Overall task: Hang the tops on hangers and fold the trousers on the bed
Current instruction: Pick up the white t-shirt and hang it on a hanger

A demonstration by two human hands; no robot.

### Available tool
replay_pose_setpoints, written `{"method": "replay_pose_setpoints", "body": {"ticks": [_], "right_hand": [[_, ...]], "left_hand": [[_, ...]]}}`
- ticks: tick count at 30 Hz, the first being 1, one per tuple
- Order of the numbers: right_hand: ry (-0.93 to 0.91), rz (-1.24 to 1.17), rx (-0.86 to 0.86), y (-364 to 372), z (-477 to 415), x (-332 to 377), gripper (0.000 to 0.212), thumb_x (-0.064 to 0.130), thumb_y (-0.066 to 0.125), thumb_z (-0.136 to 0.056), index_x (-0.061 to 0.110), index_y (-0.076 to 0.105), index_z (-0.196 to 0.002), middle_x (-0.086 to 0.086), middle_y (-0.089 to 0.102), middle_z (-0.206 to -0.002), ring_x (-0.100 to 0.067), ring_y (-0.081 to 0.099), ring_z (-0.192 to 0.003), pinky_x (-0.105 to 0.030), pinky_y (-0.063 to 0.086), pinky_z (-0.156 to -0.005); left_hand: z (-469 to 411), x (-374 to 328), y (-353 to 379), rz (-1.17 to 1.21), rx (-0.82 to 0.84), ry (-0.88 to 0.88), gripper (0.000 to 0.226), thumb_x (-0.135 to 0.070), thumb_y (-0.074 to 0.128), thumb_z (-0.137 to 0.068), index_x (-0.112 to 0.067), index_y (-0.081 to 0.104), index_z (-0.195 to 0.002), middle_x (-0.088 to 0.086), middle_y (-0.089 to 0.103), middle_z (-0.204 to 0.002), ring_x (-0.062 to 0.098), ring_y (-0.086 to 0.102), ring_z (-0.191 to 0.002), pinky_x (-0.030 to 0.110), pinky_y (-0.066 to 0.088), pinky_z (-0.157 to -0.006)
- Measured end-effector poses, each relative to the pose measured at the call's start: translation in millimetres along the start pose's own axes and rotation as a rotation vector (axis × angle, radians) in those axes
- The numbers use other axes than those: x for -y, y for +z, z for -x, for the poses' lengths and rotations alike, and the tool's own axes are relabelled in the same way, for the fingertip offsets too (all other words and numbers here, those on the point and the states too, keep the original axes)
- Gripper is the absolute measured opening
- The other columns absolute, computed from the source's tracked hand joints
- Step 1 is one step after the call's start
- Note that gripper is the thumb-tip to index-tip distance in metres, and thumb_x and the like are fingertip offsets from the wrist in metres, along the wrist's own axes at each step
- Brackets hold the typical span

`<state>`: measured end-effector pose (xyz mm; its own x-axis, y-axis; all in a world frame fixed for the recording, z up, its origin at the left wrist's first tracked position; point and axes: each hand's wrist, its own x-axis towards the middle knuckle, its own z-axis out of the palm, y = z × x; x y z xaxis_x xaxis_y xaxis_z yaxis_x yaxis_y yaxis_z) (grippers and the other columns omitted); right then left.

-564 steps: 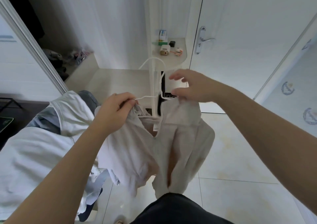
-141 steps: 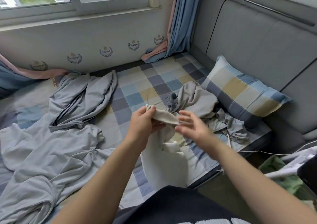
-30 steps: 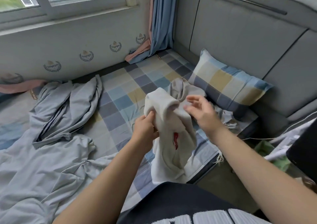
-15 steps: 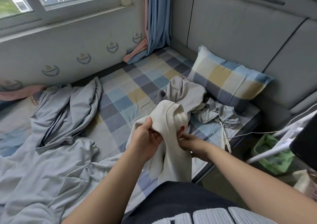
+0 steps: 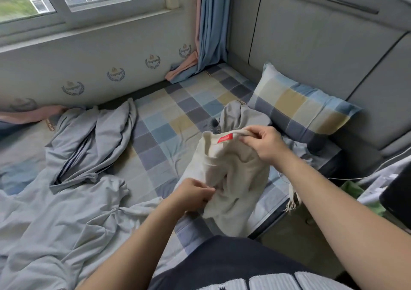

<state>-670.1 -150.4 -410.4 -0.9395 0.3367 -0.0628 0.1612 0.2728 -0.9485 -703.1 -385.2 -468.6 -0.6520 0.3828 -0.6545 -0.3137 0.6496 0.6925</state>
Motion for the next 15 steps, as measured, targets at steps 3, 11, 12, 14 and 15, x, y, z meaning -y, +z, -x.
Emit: {"method": "replay_pose_setpoints", "body": {"ticks": [3,11,12,14,15], "right_hand": [[-0.106,0.112,0.203,-8,2,30,0.007,0.007,0.073,-0.090,0.006,0.078,-0.094,-0.004,0.077,-0.090,-0.010,0.070,-0.085,-0.022,0.055,-0.083],[-0.154,0.126,0.350,-20,39,77,0.007,0.005,0.074,-0.089,0.008,0.079,-0.092,-0.001,0.078,-0.088,-0.010,0.073,-0.087,-0.017,0.053,-0.080],[-0.137,0.151,0.314,-27,46,78,0.005,0.008,0.075,-0.089,0.011,0.079,-0.091,0.003,0.078,-0.086,-0.005,0.071,-0.085,-0.015,0.051,-0.078],[-0.087,0.245,0.197,-41,63,74,0.001,0.015,0.077,-0.088,0.016,0.078,-0.089,0.007,0.075,-0.081,0.000,0.068,-0.079,-0.017,0.050,-0.075],[-0.050,0.300,0.136,-48,74,69,0.002,0.018,0.078,-0.087,0.019,0.077,-0.087,0.008,0.074,-0.080,-0.001,0.066,-0.077,-0.019,0.050,-0.073]], "left_hand": [[0,-16,-1,-0.043,-0.426,0.427,0.063,-0.040,0.086,-0.074,-0.026,0.054,-0.126,-0.003,0.060,-0.113,0.013,0.057,-0.101,0.036,0.050,-0.092],[-4,-56,-6,-0.380,-0.057,0.693,0.050,-0.053,0.078,-0.070,-0.022,0.062,-0.106,-0.002,0.068,-0.102,0.023,0.061,-0.096,0.043,0.051,-0.088],[-7,-55,-3,-0.395,-0.032,0.695,0.039,-0.049,0.081,-0.073,-0.026,0.061,-0.098,-0.006,0.068,-0.090,0.020,0.062,-0.087,0.040,0.053,-0.082],[-14,-50,-3,-0.569,-0.036,0.724,0.026,-0.047,0.081,-0.077,-0.038,0.061,-0.090,-0.016,0.064,-0.080,0.014,0.061,-0.078,0.034,0.052,-0.075],[-18,-49,-4,-0.704,-0.050,0.731,0.021,-0.048,0.079,-0.079,-0.038,0.061,-0.085,-0.015,0.063,-0.077,0.014,0.060,-0.076,0.035,0.052,-0.073]]}}
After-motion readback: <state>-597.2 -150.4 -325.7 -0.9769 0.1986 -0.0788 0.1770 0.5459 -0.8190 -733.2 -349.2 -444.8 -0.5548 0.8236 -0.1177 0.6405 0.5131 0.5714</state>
